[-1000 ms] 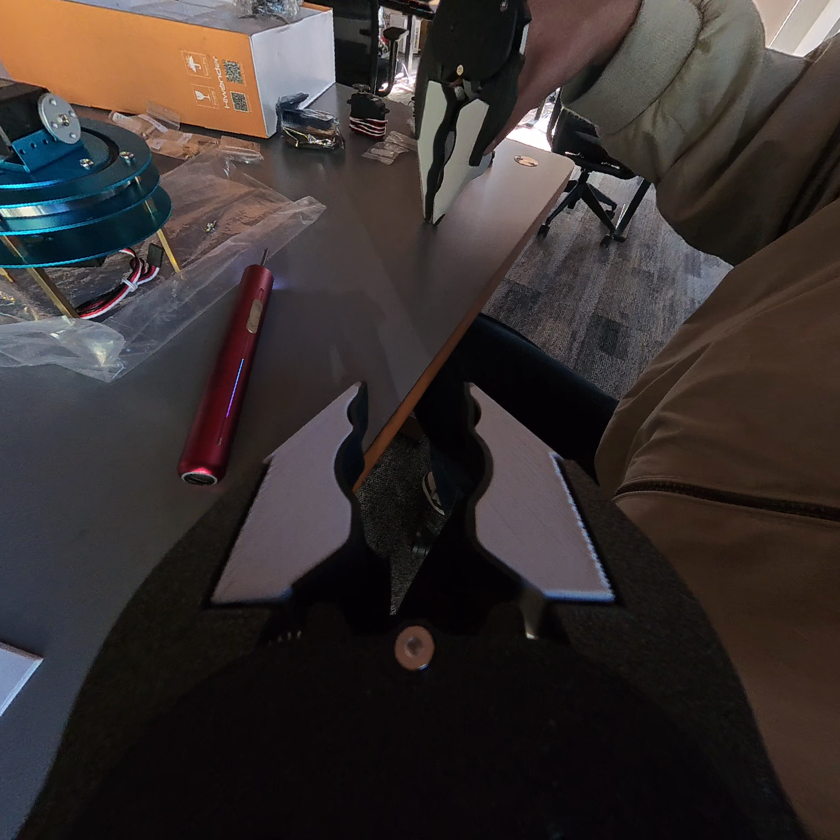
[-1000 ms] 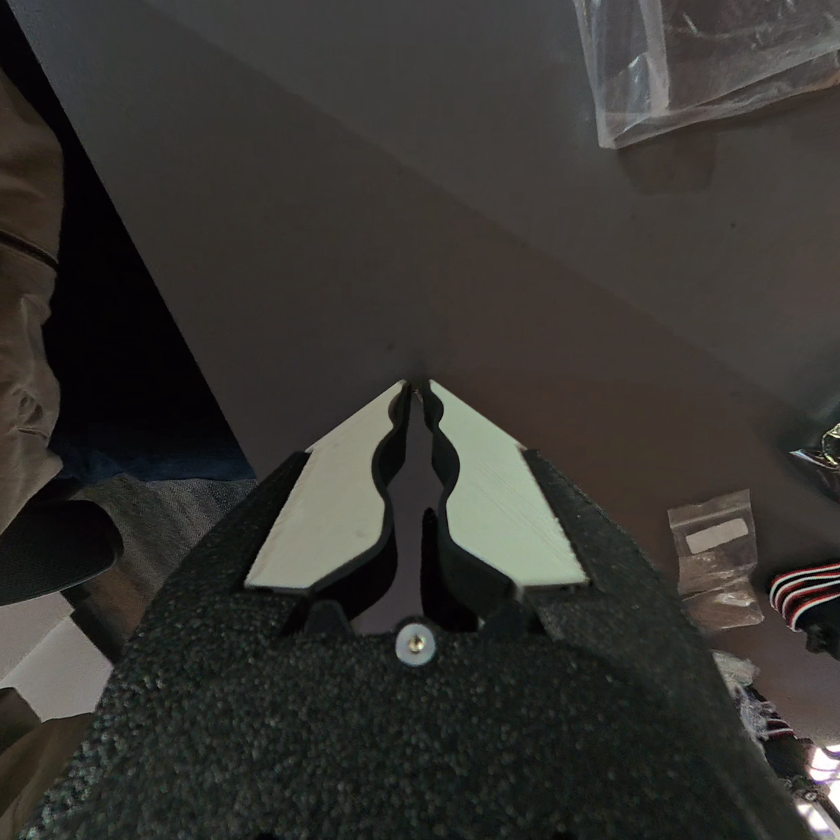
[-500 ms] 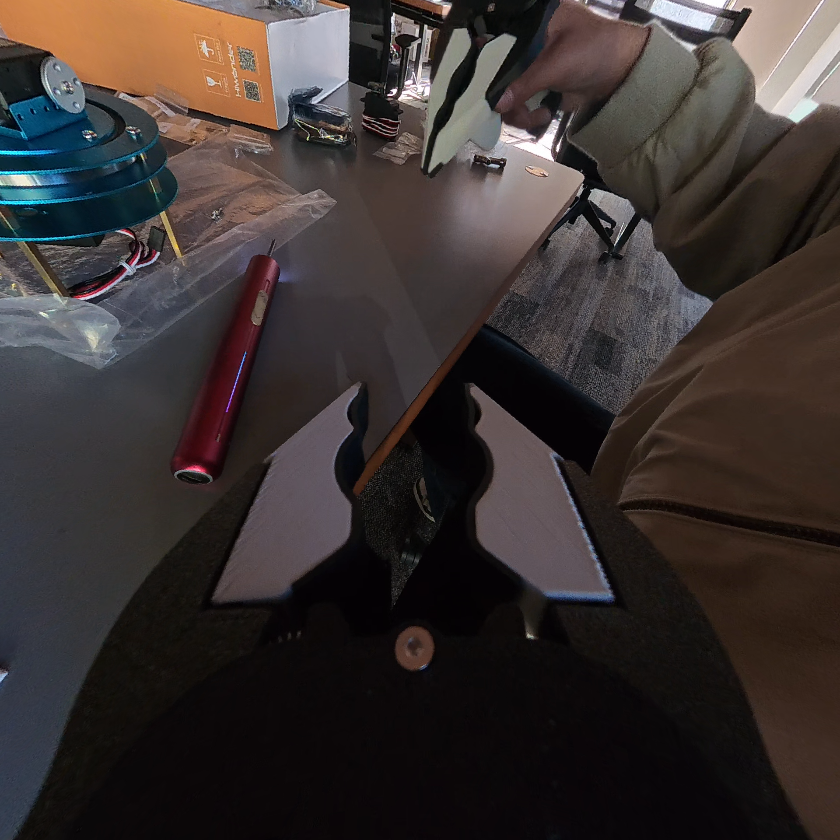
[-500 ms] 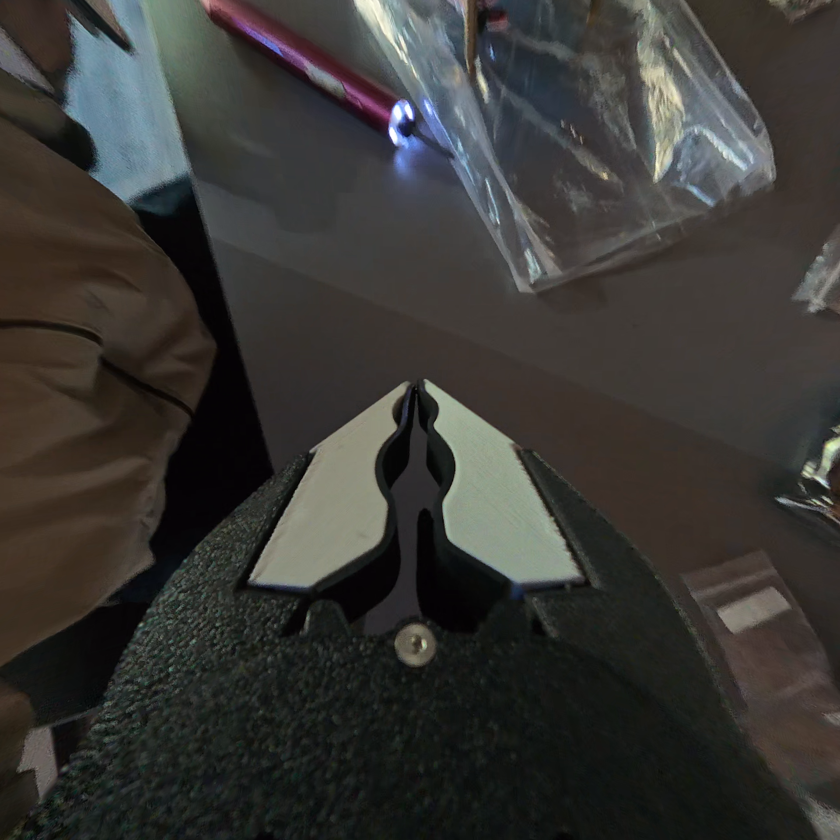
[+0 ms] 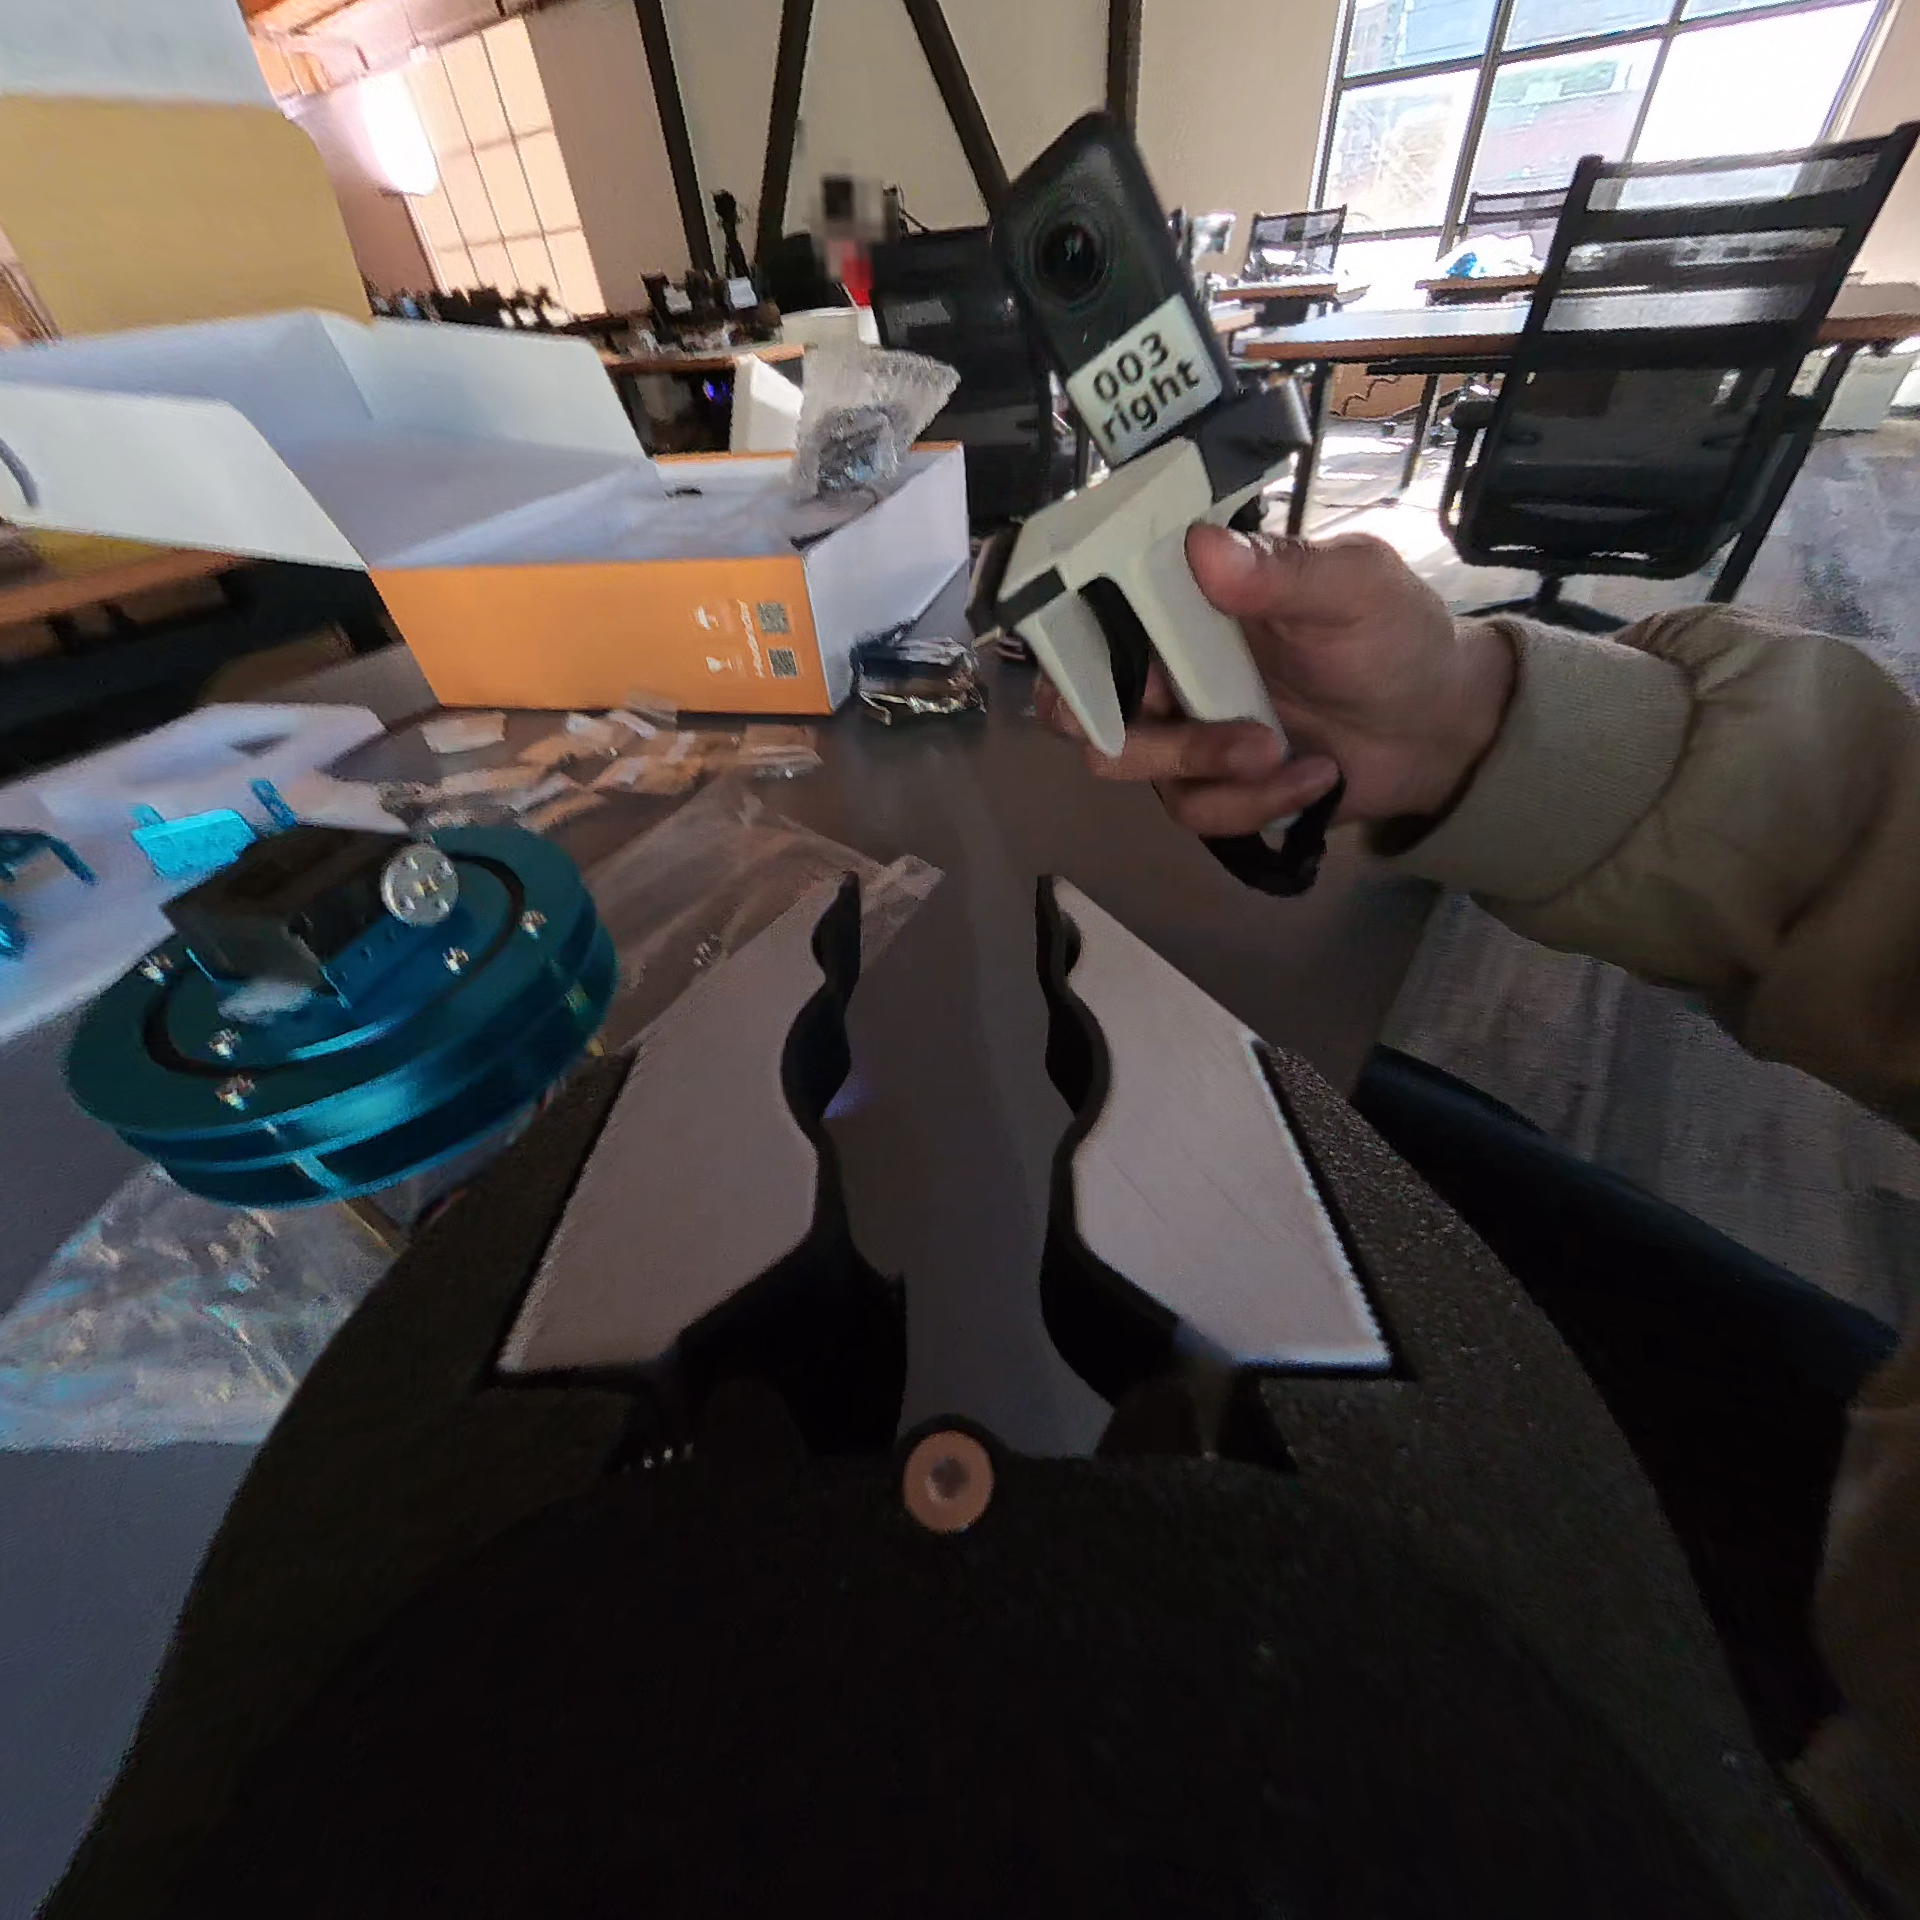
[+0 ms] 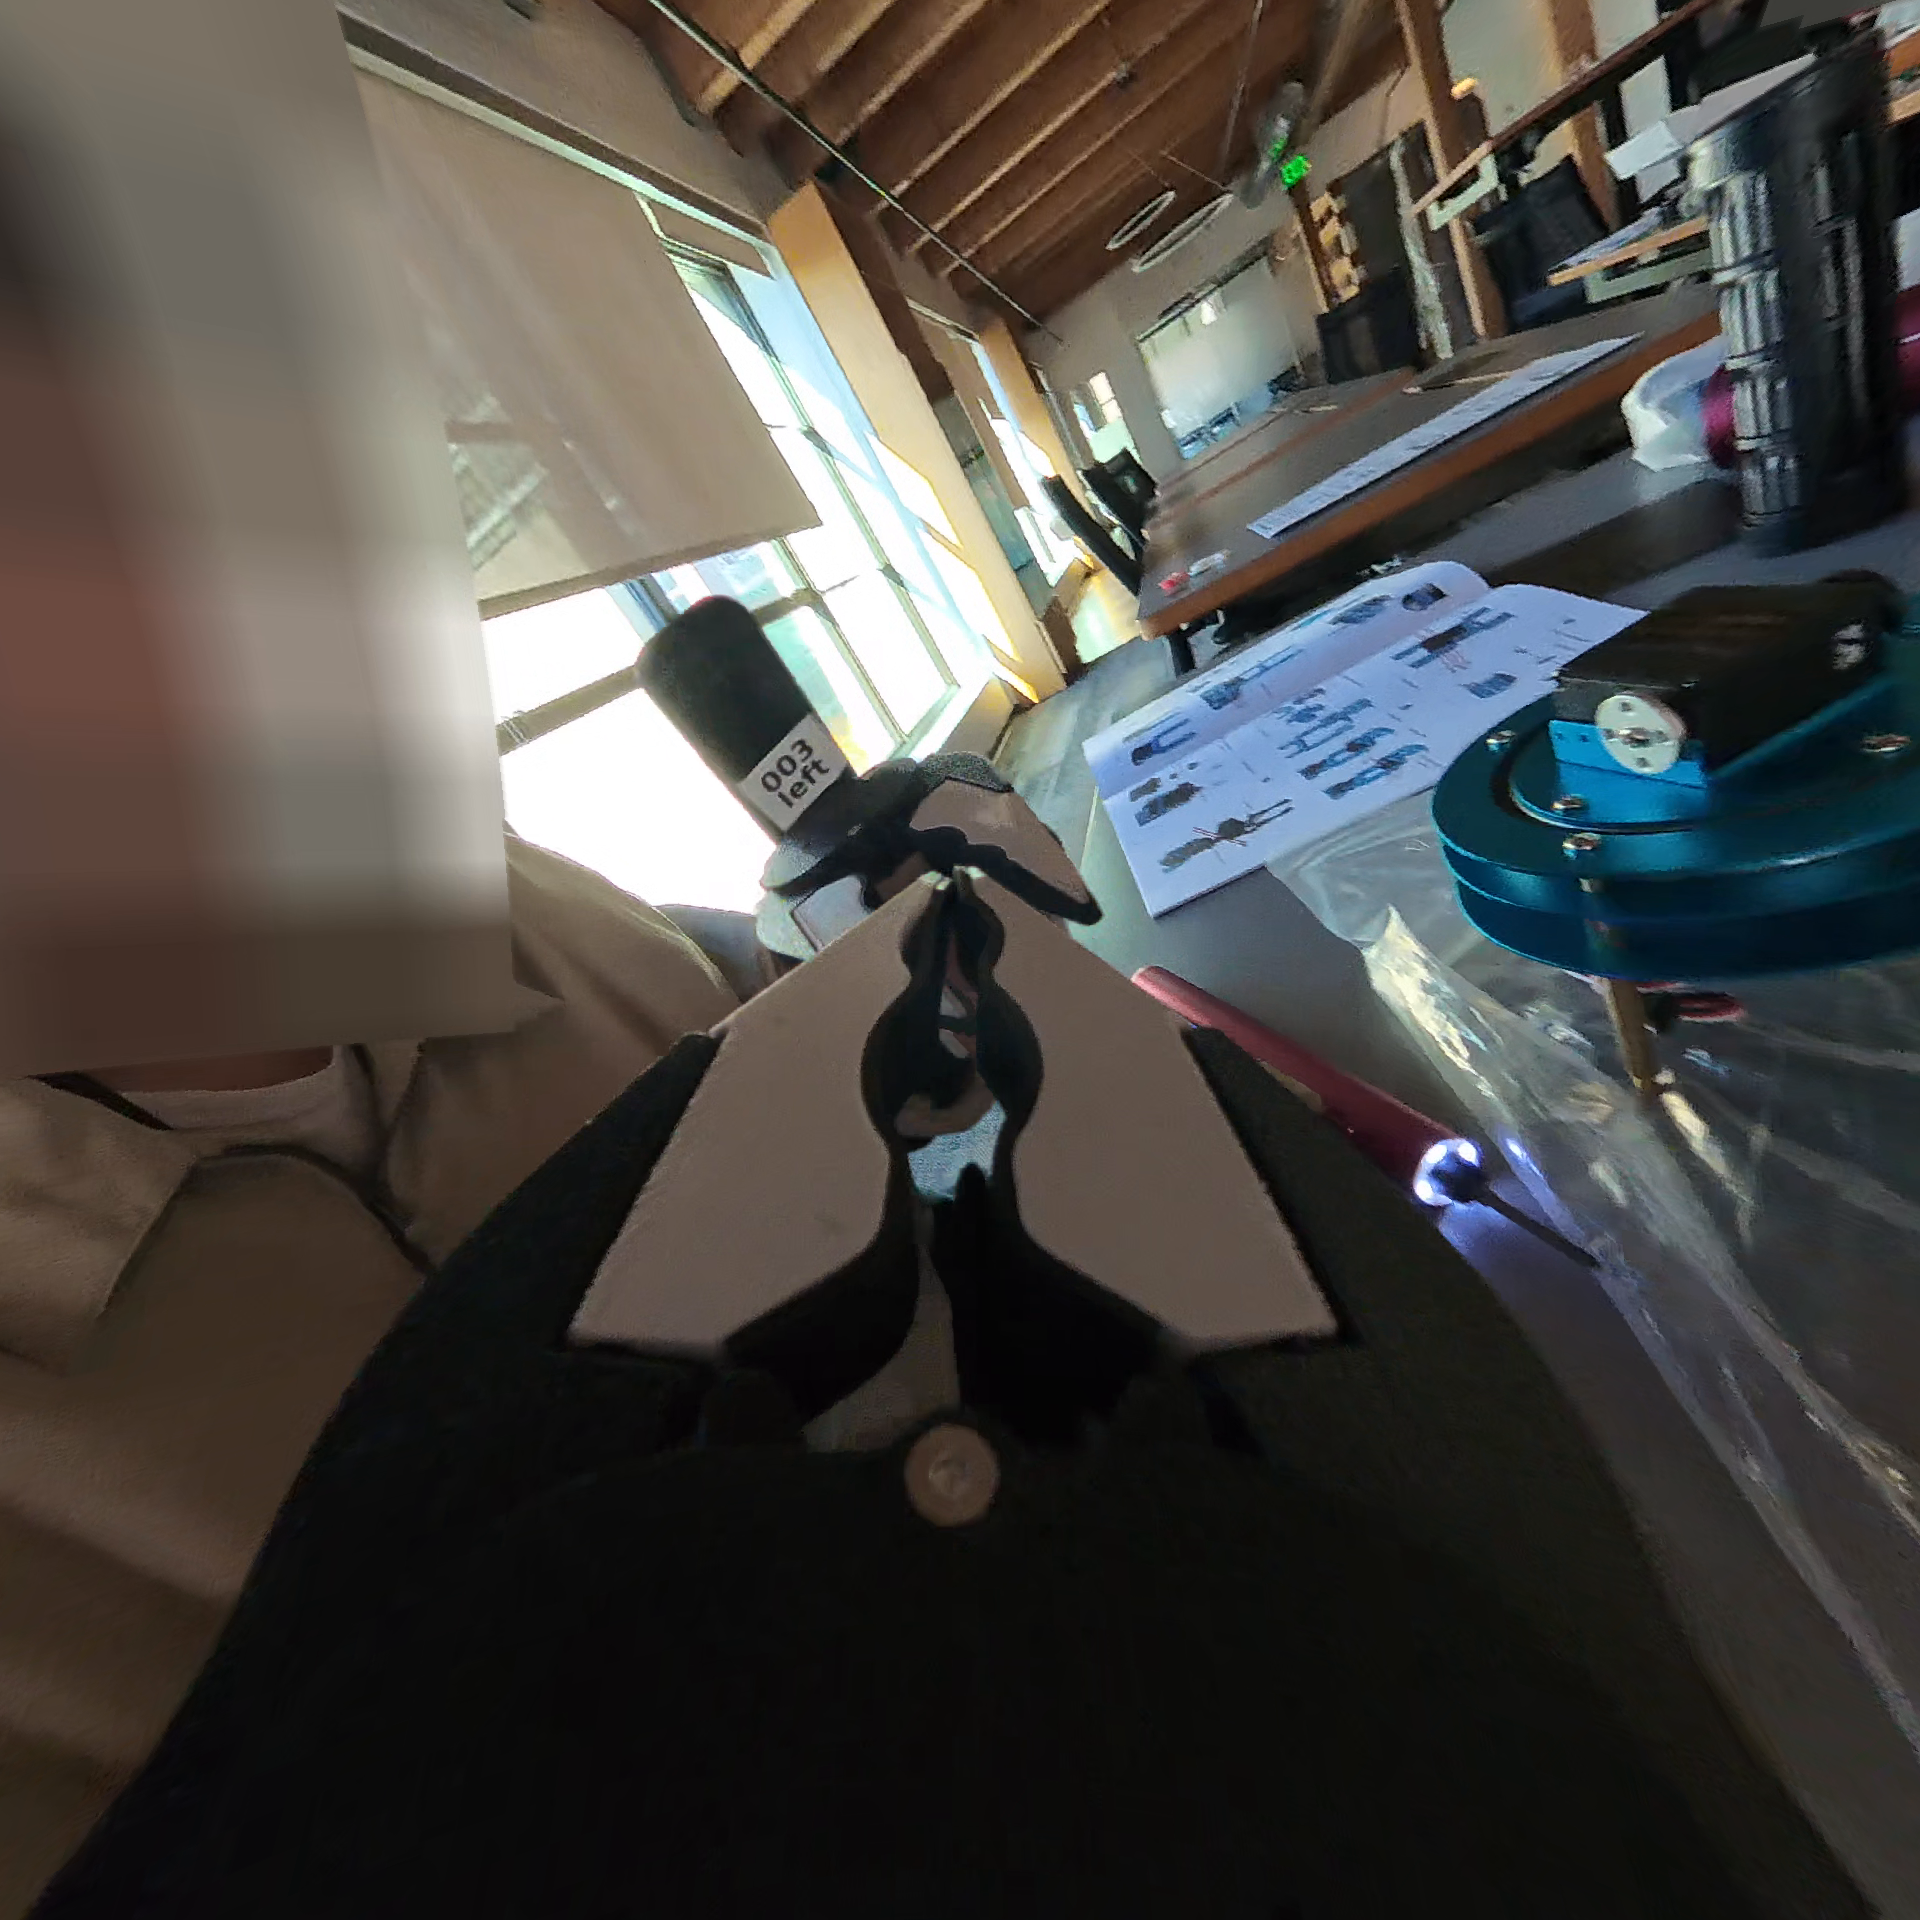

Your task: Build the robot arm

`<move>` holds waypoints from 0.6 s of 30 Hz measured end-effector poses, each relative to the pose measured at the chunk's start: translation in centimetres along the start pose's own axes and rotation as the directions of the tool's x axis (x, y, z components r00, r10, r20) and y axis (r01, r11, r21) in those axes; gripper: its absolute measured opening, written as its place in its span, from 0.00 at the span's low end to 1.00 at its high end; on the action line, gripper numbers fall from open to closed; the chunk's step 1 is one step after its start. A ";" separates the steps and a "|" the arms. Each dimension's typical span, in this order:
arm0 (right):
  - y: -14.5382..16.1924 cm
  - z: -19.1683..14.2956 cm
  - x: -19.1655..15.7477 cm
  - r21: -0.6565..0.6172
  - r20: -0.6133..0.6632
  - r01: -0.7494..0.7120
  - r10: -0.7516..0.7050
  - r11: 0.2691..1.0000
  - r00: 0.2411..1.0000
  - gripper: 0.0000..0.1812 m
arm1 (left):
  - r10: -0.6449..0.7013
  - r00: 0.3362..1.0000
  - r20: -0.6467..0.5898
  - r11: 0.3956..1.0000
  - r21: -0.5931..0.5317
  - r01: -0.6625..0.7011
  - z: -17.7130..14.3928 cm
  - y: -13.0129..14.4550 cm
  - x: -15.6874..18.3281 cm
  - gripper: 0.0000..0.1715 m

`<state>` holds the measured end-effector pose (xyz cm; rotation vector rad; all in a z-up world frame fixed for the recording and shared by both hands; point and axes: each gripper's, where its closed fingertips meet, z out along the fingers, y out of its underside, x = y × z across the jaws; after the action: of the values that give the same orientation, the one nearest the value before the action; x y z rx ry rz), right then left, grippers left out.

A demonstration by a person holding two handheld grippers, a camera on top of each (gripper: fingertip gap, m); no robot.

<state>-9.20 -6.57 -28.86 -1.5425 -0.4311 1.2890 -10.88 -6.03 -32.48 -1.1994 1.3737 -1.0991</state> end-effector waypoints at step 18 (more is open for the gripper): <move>-0.9 4.4 8.5 -0.408 -0.034 0.391 -0.442 0.825 0.896 0.00 | -0.028 0.998 -0.051 0.994 -0.104 0.022 -2.2 2.9 -8.0 0.19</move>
<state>-9.72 2.54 -31.93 -1.7230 -0.9362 0.7815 -13.06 2.32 -34.25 -1.2733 1.4750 -1.0946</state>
